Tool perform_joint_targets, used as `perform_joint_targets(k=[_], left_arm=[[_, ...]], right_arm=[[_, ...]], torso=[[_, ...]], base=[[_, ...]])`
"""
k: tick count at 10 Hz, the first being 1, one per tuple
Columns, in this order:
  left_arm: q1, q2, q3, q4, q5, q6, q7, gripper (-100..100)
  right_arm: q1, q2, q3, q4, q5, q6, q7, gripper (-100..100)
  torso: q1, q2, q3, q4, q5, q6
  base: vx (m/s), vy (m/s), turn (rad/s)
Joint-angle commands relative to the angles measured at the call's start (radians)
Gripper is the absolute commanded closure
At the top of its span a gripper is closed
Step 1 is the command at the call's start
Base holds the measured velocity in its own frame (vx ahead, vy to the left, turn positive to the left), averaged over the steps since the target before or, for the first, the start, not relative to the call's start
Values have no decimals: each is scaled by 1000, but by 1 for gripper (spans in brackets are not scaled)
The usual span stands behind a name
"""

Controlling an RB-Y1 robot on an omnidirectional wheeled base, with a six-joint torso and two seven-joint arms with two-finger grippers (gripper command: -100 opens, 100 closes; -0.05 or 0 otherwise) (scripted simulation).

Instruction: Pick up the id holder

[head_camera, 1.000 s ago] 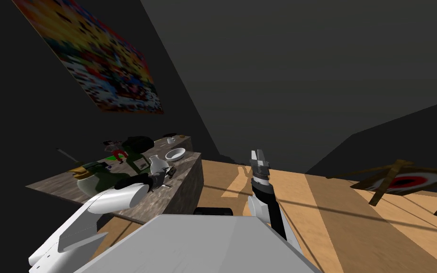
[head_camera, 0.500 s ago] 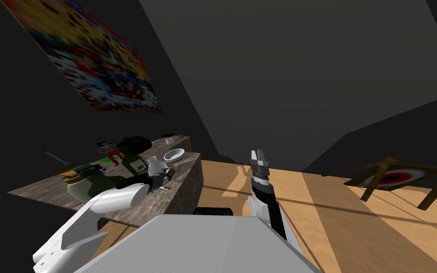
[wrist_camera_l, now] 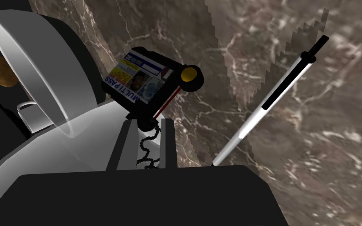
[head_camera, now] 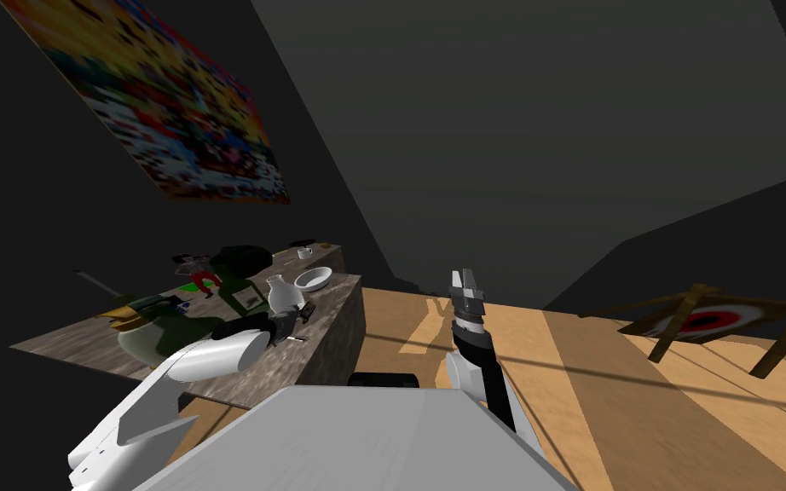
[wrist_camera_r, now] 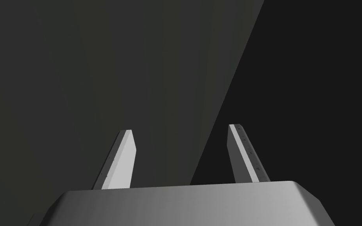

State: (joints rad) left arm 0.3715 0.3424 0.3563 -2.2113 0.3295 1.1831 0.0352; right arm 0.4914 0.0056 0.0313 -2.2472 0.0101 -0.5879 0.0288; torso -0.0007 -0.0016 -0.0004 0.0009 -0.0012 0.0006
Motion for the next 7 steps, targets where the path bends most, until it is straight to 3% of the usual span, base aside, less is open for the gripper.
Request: perform_joint_targets(k=[1, 2, 3, 4, 6, 7], left_arm=[[0, 0, 0, 0, 0, 0, 0, 100], [0, 0, 0, 0, 0, 0, 0, 100], [0, 0, 0, 0, 0, 0, 0, 0], [5, 3, 6, -31, 6, 20, 4, 100], [8, 2, 6, -36, 6, 22, 4, 100], [8, 2, 6, -39, 6, 25, 5, 0]], right_arm=[[0, 0, 0, 0, 0, 0, 0, 0], [0, 0, 0, 0, 0, 0, 0, 0], [0, 0, 0, 0, 0, 0, 0, 0], [0, 0, 0, 0, 0, 0, 0, 0], [0, 0, 0, 0, 0, 0, 0, 0], [0, 0, 0, 0, 0, 0, 0, 0]], torso=[[0, 0, 0, 0, 0, 0], [0, 0, 0, 0, 0, 0], [0, 0, 0, 0, 0, 0], [0, 0, 0, 0, 0, 0], [-1, 2, 1, 1, -1, 0], [-1, 1, 1, 1, 0, 0]], base=[[0, 0, 0], [0, 0, 0], [0, 0, 0], [-9, -6, 17], [-12, -7, 15], [0, 0, 0]])
